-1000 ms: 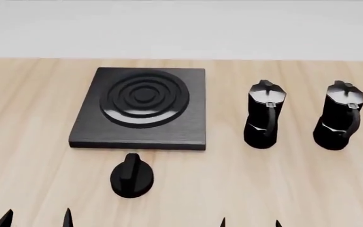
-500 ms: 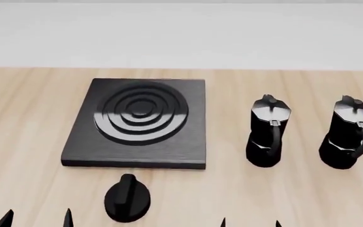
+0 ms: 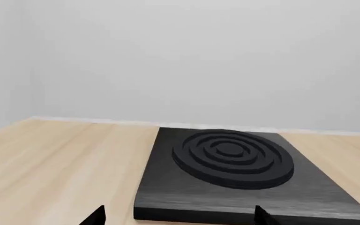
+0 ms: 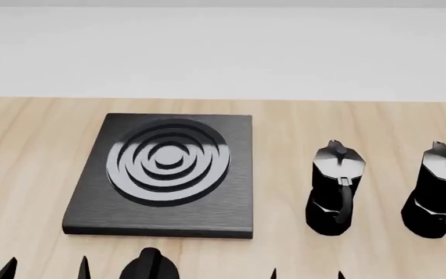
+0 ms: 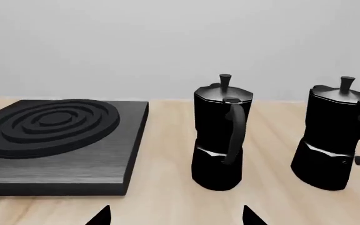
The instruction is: Put the right moka pot on the stove.
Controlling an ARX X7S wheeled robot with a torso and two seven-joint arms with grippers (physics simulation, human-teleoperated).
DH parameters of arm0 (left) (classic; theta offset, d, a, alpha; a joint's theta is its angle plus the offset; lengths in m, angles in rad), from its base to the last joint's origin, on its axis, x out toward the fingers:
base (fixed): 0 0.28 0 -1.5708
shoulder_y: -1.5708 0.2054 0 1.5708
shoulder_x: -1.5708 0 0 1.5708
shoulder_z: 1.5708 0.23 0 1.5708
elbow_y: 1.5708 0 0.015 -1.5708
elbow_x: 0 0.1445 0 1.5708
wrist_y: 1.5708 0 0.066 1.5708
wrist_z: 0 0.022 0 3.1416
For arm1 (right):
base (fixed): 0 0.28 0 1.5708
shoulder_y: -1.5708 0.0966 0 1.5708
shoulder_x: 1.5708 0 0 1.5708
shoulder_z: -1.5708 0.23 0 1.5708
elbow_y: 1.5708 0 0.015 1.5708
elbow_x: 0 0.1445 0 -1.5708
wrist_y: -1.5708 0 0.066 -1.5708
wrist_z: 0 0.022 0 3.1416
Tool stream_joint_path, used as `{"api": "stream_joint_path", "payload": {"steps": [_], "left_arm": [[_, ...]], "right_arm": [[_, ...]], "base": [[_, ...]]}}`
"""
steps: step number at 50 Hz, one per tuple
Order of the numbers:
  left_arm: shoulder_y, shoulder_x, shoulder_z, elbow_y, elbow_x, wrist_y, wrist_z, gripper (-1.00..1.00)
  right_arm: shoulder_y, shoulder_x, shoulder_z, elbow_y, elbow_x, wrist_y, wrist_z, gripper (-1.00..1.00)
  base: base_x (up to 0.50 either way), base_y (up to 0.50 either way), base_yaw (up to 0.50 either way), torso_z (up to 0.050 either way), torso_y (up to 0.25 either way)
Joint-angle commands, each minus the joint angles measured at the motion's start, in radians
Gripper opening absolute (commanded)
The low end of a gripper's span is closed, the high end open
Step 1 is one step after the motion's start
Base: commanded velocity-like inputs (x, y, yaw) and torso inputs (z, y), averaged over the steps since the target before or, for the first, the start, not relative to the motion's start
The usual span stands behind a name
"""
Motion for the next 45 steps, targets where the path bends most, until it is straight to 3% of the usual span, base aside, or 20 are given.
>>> {"api": "stream_joint_path", "payload": {"steps": [1,25,30,45], "left_arm": [[-0.003,-0.004,0.006,-0.002,-0.004,-0.002,-0.004,1.0],[-0.001,-0.014,0.019,0.0,0.0,0.001,-0.017,1.0],[-0.007,-0.023,0.016,0.032,-0.021,-0.064,-0.03,1.0],[0.012,-0.191,-0.014,0.695,-0.12,-0.567,-0.156,1.0]], "right_arm": [[0.003,0.004,-0.005,0.007,0.005,-0.003,0.002,1.0],[-0.002,0.016,-0.018,-0.01,0.012,-0.007,0.007,1.0],[-0.008,0.034,-0.02,-0.085,0.015,0.056,0.021,1.0],[0.017,0.127,0.008,-0.459,0.087,0.415,0.068,1.0]], "base": [[0.21,0.0,0.0,0.0,0.0],[0.2,0.0,0.0,0.0,0.0],[0.0,0.0,0.0,0.0,0.0],[0.0,0.0,0.0,0.0,0.001]]}}
